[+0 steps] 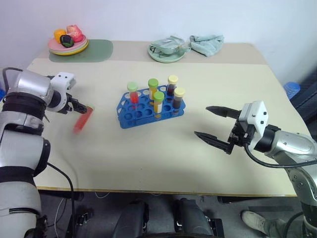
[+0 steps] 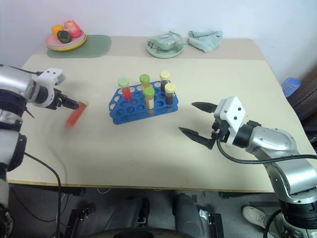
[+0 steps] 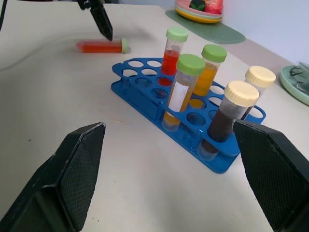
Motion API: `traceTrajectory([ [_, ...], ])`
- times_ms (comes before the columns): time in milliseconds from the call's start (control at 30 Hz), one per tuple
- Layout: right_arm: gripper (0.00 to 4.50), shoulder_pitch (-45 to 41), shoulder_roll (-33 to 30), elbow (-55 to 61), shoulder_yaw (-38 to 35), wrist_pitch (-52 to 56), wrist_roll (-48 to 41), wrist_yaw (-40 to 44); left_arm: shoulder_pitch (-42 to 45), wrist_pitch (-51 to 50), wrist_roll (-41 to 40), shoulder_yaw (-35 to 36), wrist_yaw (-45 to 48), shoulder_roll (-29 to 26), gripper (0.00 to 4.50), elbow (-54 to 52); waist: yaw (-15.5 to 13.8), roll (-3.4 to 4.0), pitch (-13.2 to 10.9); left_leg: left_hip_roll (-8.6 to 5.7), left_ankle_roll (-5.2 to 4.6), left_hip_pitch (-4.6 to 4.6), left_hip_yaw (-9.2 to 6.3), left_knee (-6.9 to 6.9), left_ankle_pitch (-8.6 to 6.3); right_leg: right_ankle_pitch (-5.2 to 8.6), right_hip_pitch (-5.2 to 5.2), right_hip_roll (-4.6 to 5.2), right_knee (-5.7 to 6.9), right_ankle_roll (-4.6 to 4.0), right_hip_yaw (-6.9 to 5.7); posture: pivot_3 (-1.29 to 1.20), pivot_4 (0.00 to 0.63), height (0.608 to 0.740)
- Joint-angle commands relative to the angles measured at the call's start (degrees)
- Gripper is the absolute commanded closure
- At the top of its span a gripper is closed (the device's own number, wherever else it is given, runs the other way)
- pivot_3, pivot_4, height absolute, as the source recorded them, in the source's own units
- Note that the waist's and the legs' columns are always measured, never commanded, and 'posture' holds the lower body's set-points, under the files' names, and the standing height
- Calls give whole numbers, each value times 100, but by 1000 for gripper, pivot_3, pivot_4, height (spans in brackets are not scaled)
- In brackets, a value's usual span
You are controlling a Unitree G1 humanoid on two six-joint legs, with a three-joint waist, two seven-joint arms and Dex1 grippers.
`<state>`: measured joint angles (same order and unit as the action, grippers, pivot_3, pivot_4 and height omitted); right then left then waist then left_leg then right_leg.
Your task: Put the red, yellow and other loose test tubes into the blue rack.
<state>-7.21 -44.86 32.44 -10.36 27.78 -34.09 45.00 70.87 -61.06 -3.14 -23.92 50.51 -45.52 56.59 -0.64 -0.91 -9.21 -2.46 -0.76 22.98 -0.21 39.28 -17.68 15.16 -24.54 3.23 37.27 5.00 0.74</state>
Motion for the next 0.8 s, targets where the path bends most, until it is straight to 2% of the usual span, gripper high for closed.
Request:
traceTrajectory([
  [33,172,-17,-3,228,-212,43,-120,-95,266,271,369,9,42,147,840,469,1,-1,0,0,0,2,0,1,0,0,-2,0,0,0,0,0,150,740],
  [67,172,-8,-9,248,-228,60,-131,-107,285,314,452,10,54,216,840,586,2,-1,0,0,0,5,0,2,0,0,-4,0,0,0,0,0,150,740],
  [167,172,22,-28,301,-272,110,-171,-142,290,420,649,46,-1,393,1690,824,3,-2,0,0,0,18,0,6,0,0,-18,0,5,1,0,0,150,740],
  [300,172,72,-39,351,-339,163,-209,-153,288,393,784,147,-9,508,3679,905,0,-2,0,0,0,26,0,10,0,-1,-25,1,8,1,0,0,150,740],
  [433,172,69,-38,316,-342,175,-205,-133,220,164,754,295,191,430,3776,614,4,-2,0,0,0,27,-1,10,0,-1,-26,2,10,1,0,0,150,740],
  [533,172,35,-52,240,-319,152,-193,-68,-136,-372,426,442,822,75,3776,-693,24,-2,0,0,1,35,-1,13,0,-1,-35,2,17,1,0,0,150,740],
  [633,172,-2,-61,165,-294,127,-181,16,-941,-962,-465,1332,1158,-296,3776,-2772,49,-1,0,1,2,40,-1,13,1,-1,-44,5,22,1,4,0,150,740],
  [733,172,-71,-70,73,-278,119,-174,92,-2200,-239,-1171,3192,609,76,3776,-4991,37,7,5,1,3,40,-1,18,0,-1,-45,14,26,0,5,0,150,740],
  [800,172,-130,-72,20,-263,125,-169,127,-2656,-481,-1934,3945,852,294,3776,-5670,29,4,4,2,3,41,-3,24,0,-1,-43,15,27,0,3,0,150,740],
])
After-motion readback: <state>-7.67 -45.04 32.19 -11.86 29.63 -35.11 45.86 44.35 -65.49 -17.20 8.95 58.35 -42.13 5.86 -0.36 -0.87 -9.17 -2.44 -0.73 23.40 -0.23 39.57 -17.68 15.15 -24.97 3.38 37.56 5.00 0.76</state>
